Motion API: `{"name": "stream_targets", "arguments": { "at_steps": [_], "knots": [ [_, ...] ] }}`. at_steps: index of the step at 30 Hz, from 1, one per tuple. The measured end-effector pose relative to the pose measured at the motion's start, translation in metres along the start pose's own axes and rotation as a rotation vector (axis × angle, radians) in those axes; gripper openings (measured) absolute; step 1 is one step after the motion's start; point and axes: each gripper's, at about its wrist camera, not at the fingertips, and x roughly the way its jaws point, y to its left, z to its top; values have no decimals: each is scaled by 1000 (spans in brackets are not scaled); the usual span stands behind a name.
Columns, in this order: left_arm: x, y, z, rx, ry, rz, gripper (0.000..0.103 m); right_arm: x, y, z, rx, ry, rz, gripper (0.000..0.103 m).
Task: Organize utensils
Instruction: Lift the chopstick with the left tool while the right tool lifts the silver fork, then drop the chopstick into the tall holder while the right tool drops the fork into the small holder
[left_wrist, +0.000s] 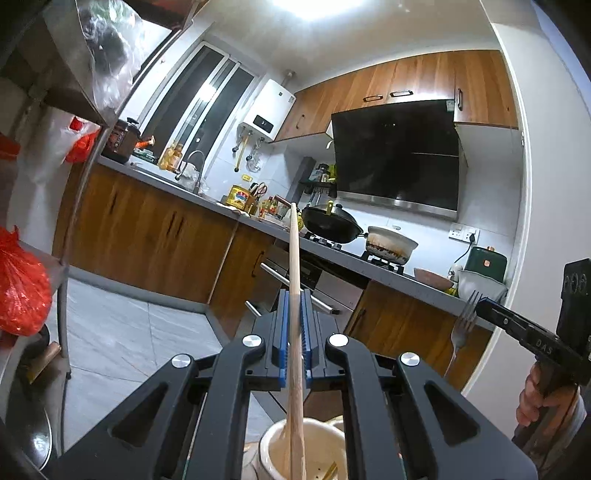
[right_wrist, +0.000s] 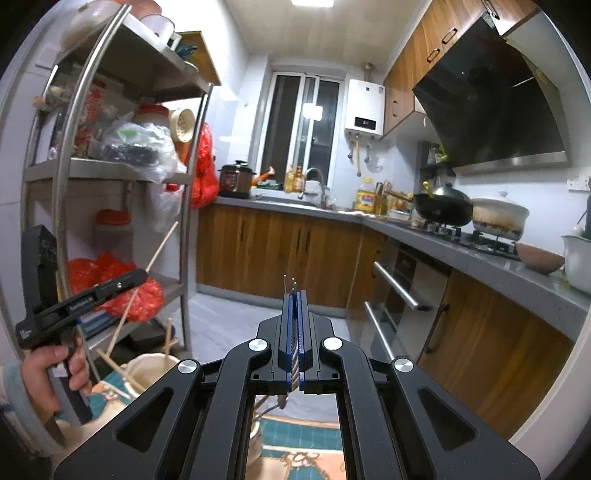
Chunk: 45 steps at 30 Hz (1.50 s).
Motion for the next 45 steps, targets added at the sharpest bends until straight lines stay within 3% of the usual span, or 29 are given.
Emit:
{"name": "stream_targets", "arguments": {
  "at_steps": [13,26,39,42,45],
  "knots": [
    [34,2,-17,49,42,-18,6,37,3,-21,10,75,5,3],
    [23,1,-22,161,104,35,6,66,9,-53,62,200,75,3],
    [8,-7,-15,271,133,116,8,80,12,-68,76,256,64,3],
    [6,-10,-14,292,148,128,17,80,13,-69,77,258,66,3],
    [2,-12,-13,304,157,136,23,79,12,-70,81,259,62,14]
  ]
}}
